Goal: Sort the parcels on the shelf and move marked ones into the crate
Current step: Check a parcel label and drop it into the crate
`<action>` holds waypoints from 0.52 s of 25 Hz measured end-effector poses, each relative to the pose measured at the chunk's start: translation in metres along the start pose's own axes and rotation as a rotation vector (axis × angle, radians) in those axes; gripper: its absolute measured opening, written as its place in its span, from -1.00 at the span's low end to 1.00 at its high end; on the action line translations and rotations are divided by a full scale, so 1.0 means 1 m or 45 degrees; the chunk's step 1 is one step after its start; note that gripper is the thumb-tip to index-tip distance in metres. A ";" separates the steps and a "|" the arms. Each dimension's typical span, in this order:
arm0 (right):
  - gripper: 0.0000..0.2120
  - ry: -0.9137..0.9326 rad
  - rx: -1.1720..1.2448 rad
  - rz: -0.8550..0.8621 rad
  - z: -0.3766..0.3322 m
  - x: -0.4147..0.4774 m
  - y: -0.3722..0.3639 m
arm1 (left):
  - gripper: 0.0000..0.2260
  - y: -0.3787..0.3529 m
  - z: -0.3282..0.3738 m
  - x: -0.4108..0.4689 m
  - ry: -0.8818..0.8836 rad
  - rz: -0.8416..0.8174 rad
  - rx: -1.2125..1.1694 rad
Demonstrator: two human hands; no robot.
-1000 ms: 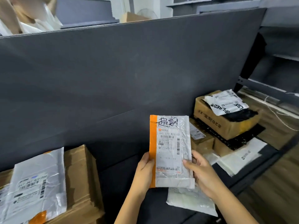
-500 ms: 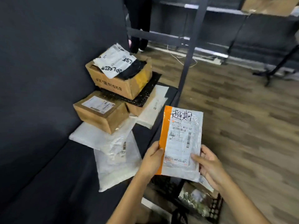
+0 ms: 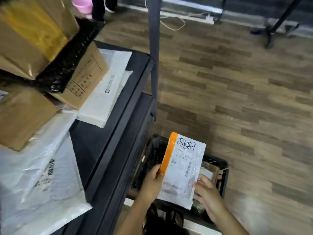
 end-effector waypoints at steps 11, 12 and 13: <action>-0.82 -0.162 -0.061 0.002 0.184 0.271 -0.072 | -0.66 -0.047 -0.245 0.227 0.309 0.231 0.252; -0.82 -0.196 -0.083 0.019 0.196 0.291 -0.077 | -0.65 -0.052 -0.256 0.240 0.358 0.238 0.272; -0.80 -0.229 -0.107 0.015 0.211 0.310 -0.080 | -0.60 -0.058 -0.272 0.255 0.371 0.228 0.326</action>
Point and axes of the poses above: each hand's wrist, its own x-axis towards the middle knuckle, its own y-axis out of the back of the hand, z = x × y, the point moved 2 cm from there along x, towards the middle knuckle, and after that the axes turned 3 degrees about -y, right-handed, at the moved point
